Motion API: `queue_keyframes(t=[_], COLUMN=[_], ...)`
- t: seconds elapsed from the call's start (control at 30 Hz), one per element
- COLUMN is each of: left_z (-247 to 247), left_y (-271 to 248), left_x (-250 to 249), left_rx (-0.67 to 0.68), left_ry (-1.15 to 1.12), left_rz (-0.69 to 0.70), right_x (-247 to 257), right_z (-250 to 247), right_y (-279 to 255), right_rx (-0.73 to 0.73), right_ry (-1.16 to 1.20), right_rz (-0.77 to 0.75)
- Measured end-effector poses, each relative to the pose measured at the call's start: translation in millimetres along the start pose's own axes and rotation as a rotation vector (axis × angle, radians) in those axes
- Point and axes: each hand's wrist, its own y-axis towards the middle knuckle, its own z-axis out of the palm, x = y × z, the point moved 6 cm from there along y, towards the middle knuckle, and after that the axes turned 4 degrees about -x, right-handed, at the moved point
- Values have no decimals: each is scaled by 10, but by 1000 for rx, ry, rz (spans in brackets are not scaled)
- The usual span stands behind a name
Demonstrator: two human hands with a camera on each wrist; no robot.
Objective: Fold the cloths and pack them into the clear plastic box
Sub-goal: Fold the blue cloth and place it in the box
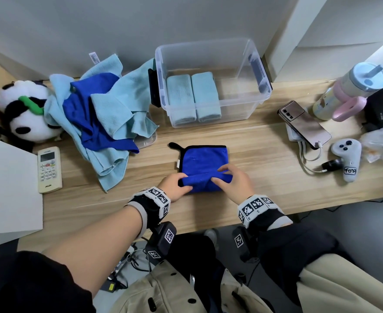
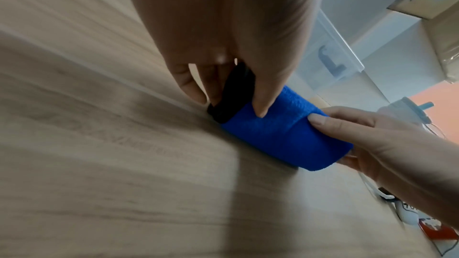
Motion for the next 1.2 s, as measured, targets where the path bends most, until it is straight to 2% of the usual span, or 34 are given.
queue_keyframes(t=[0.2,0.47,0.7,0.77,0.83,0.97,1.07,1.2], left_z=[-43,-52,-44,-51,-59,-46,-34,-2], left_y=[82,186,230,246,281,338,332,325], left_x=[67,97,117,98,97,134,166,237], left_rx=[-135,-205,-198,-191,-194,-175,-108,-2], left_ry=[-75,-103,-165,-148,-162,-231,-273,-355], left_rz=[-93,-207,-245,-245,-238,-298,-408,-449], right_x=[-158,-214,-217,-124,31,213,194,324], right_z=[-4,7,-11,-61,-50,155,299,324], right_y=[83,157,196,200,180,64,13,-2], right_rx=[9,-37,11,-45,-68,79,154,110], right_ry=[81,-24,-153,-222,-302,-441,-552,-590], right_rz=[134,209,237,105,-103,-406,-495,-587])
